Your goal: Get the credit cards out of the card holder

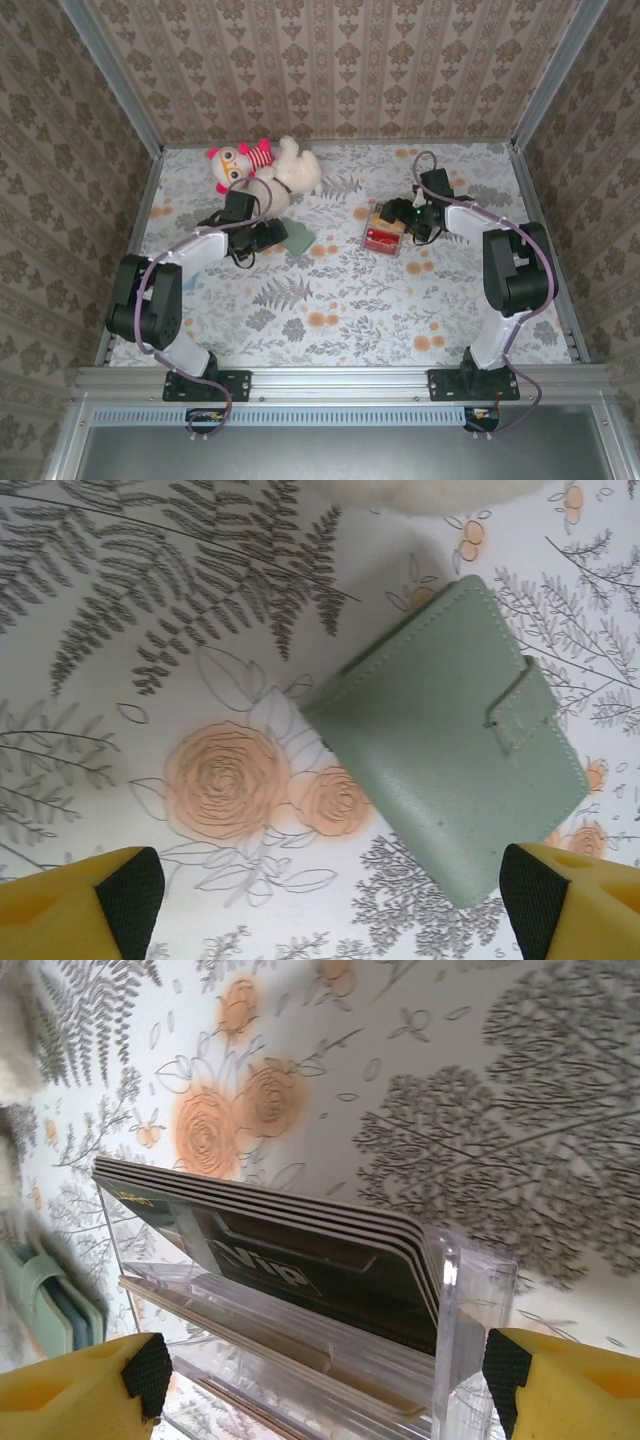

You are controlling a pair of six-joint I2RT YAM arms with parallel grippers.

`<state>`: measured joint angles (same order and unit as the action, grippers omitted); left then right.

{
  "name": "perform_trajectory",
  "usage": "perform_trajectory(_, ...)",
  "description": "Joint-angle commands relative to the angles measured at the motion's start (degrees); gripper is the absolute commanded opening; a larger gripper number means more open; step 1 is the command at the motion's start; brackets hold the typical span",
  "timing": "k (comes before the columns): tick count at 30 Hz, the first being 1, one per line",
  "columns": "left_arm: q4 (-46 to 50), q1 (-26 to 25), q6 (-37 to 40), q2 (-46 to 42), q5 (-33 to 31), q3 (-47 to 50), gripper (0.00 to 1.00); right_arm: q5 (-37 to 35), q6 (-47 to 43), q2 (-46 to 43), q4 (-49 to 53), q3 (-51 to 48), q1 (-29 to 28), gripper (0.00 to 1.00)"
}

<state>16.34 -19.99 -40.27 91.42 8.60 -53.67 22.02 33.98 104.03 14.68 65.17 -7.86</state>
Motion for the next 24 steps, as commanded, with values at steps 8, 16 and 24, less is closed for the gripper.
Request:
perform_trajectory(8, 12.0, -4.9, -8.2, 7.4, -3.7, -9.5, 0.94, 0.4, -5.1, -2.4, 3.0, 2.0, -0.5, 0.93)
perform_trajectory(16, 20.3, -9.5, -11.3, 16.4, -9.7, -21.7, 1.0, -6.2, -5.9, -14.5, 6.2, -5.2, -0.5, 1.0)
perform_trajectory(24, 30.7, -11.9, -8.2, 26.5, -17.6, -35.9, 1.0, -6.5, -5.6, -23.9, 8.6, -13.0, -0.5, 1.0)
